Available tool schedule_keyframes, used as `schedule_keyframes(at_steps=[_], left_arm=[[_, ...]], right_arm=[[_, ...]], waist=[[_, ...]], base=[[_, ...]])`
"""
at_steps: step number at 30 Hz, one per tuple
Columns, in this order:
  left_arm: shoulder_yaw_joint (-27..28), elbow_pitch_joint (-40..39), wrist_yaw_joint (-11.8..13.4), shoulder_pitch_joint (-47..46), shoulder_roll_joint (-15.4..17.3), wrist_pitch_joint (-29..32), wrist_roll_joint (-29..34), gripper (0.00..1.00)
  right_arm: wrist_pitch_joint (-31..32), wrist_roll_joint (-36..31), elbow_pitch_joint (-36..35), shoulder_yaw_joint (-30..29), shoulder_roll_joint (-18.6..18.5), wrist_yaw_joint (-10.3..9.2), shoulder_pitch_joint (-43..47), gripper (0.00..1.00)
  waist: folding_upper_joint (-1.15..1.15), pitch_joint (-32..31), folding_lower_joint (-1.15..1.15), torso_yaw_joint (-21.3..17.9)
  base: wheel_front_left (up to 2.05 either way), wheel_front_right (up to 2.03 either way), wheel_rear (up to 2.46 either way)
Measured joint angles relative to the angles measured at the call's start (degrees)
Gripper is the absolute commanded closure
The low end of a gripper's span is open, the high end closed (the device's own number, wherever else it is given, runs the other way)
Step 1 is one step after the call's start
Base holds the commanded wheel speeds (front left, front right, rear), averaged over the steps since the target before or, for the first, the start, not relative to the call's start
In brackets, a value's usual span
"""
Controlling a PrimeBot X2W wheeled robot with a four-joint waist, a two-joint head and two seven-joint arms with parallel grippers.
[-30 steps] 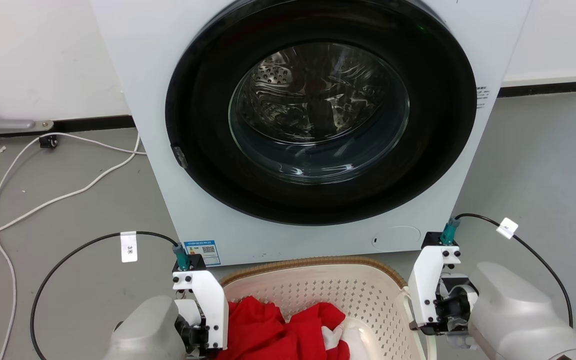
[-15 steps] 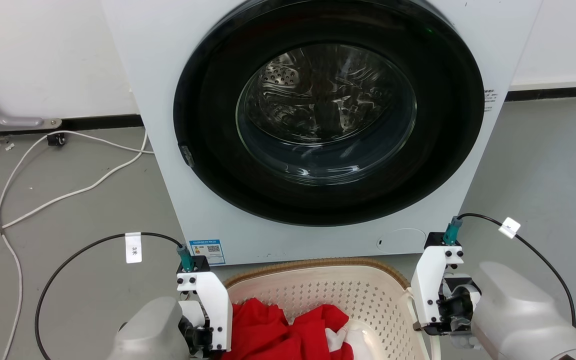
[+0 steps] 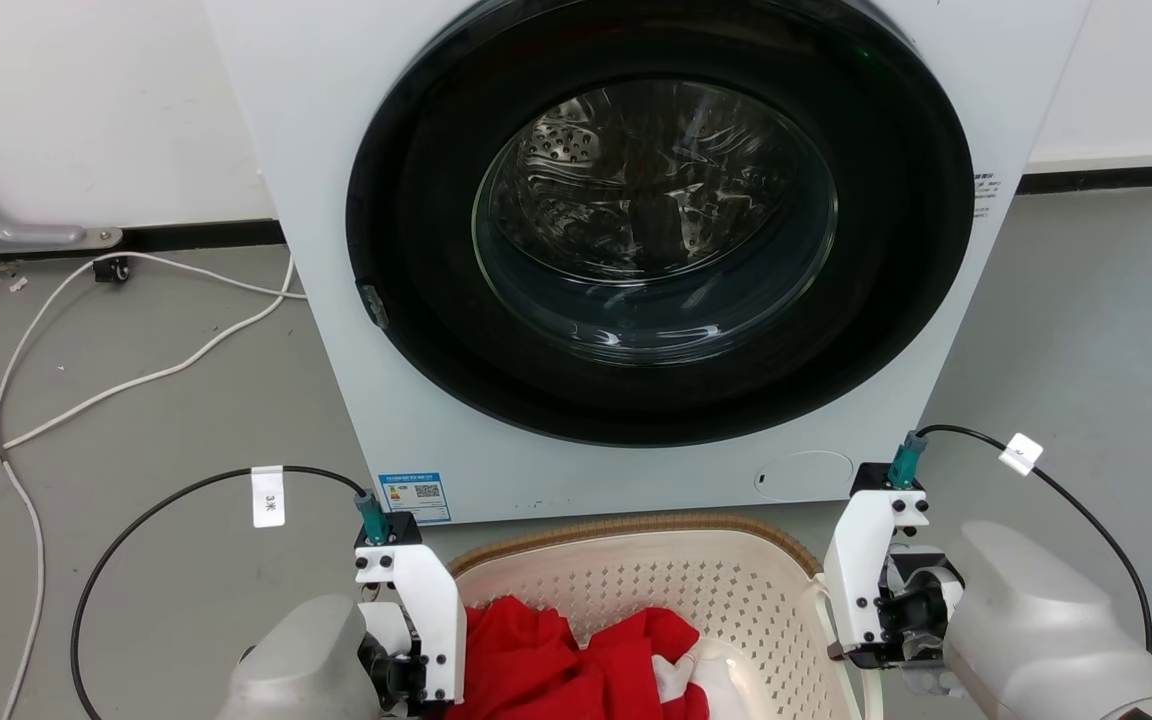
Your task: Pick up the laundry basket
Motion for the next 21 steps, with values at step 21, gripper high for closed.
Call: schedule_keyframes(at_steps=[21], left_arm=[[-1.51,0.23,0.0,-0.18,0.0,0.33,-1.53,1.0]], right_arm=[[0.35,-1.25,0.02,-1.63,0.01,0.0,0.02,1.0]], waist=[[0.0,0.62,0.0,-0.04]], base=[[0.0,0.0,0.0]])
